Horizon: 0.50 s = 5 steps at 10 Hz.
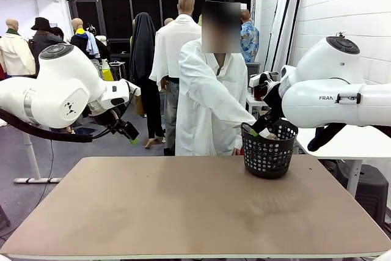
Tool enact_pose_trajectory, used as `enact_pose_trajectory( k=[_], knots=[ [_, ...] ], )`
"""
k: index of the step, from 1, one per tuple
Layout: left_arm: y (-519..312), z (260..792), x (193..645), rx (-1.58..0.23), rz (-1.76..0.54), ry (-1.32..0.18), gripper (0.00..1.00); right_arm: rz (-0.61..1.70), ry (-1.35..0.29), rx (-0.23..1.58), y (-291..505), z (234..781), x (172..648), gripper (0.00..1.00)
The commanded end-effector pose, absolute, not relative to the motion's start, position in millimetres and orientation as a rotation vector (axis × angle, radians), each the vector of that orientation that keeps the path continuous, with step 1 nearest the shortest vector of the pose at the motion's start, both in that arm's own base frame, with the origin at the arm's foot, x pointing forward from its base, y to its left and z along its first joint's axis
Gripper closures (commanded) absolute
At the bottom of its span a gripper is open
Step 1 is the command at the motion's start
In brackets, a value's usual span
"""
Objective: Fold the training pants.
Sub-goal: Grab both ends of the Training pants handed by a person.
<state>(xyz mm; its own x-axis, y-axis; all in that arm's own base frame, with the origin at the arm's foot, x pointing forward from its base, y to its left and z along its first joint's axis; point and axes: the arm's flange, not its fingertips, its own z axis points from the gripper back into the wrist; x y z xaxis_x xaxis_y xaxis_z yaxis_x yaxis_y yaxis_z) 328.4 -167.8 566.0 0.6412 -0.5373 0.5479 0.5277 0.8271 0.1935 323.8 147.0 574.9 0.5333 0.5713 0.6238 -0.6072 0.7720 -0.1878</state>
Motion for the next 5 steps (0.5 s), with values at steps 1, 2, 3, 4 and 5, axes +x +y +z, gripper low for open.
enact_pose_trajectory(
  k=[1,2,3,4,5],
  knots=[
    [-167.9,566.8,328.6,0.007,-0.599,-0.635,0.00,0.705,-0.723,0.057,147.3,574.8,323.8,0.00],
    [-167.9,566.8,328.6,0.007,-0.599,-0.635,0.00,0.705,-0.723,0.057,147.3,574.8,323.8,0.00],
    [-167.9,566.8,328.6,0.007,-0.599,-0.635,0.00,0.705,-0.723,0.057,147.3,574.8,323.8,0.00],
    [-167.9,566.8,328.6,0.007,-0.599,-0.635,0.00,0.705,-0.723,0.057,147.3,574.8,323.8,0.00],
    [-167.9,566.8,328.6,0.007,-0.599,-0.635,0.00,0.705,-0.723,0.057,147.3,574.8,323.8,0.00]
  ],
)
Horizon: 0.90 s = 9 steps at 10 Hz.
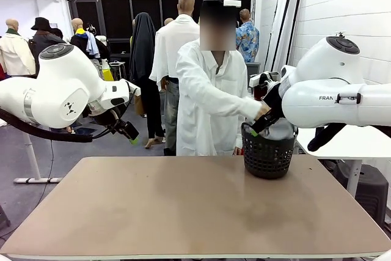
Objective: Fold the training pants.
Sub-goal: Grab both ends of the Training pants handed by a person.
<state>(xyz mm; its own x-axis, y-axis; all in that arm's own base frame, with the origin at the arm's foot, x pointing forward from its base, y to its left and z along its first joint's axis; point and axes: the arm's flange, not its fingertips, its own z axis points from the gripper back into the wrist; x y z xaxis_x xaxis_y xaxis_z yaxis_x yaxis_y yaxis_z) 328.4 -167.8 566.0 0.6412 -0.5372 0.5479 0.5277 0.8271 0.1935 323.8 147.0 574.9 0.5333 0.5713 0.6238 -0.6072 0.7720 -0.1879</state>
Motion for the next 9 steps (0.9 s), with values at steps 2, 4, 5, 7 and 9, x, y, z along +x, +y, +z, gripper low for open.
enact_pose_trajectory(
  k=[2,4,5,7,9],
  knots=[
    [-167.9,566.8,328.6,0.007,-0.599,-0.635,0.00,0.705,-0.723,0.057,147.3,574.8,323.8,0.00],
    [-167.9,566.8,328.6,0.007,-0.599,-0.635,0.00,0.705,-0.723,0.057,147.3,574.8,323.8,0.00],
    [-167.9,566.8,328.6,0.007,-0.599,-0.635,0.00,0.705,-0.723,0.057,147.3,574.8,323.8,0.00],
    [-167.9,566.8,328.6,0.007,-0.599,-0.635,0.00,0.705,-0.723,0.057,147.3,574.8,323.8,0.00],
    [-167.9,566.8,328.6,0.007,-0.599,-0.635,0.00,0.705,-0.723,0.057,147.3,574.8,323.8,0.00]
  ],
)
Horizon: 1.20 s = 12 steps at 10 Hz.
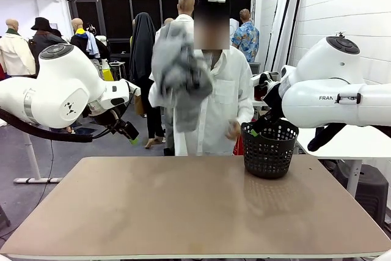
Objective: Fold the training pants.
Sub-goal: Grab both ends of the Training pants handed by a person.
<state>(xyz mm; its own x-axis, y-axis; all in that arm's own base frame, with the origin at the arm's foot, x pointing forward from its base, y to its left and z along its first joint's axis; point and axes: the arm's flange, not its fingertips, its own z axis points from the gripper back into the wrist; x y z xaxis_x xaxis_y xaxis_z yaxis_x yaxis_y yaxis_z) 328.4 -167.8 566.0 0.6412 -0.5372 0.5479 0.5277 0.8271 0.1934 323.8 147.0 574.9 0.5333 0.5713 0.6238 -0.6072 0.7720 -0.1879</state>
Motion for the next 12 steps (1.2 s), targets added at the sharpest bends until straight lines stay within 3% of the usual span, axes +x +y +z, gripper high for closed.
enact_pose_trajectory(
  k=[1,12],
  knots=[
    [-167.9,566.8,328.6,0.007,-0.599,-0.635,0.00,0.705,-0.723,0.057,147.3,574.8,323.8,0.00],
    [-167.9,566.8,328.6,0.007,-0.599,-0.635,0.00,0.705,-0.723,0.057,147.3,574.8,323.8,0.00]
  ],
)
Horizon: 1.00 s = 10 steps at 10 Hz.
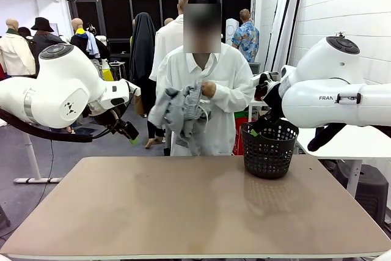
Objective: Fold the training pants.
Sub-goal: Grab both ends of the Training pants handed by a person.
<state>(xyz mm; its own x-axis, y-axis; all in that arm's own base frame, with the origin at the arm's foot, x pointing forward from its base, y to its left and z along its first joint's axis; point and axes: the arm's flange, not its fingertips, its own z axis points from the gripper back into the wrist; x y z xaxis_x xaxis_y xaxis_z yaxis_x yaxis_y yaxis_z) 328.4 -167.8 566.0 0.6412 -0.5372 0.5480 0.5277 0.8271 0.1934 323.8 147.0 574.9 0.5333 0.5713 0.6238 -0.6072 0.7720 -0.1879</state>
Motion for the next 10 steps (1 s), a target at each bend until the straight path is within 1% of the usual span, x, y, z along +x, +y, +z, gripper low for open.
enact_pose_trajectory(
  k=[1,10],
  knots=[
    [-167.9,566.8,328.6,0.007,-0.599,-0.635,0.00,0.705,-0.723,0.057,147.3,574.8,323.8,0.00],
    [-167.9,566.8,328.6,0.007,-0.599,-0.635,0.00,0.705,-0.723,0.057,147.3,574.8,323.8,0.00]
  ],
)
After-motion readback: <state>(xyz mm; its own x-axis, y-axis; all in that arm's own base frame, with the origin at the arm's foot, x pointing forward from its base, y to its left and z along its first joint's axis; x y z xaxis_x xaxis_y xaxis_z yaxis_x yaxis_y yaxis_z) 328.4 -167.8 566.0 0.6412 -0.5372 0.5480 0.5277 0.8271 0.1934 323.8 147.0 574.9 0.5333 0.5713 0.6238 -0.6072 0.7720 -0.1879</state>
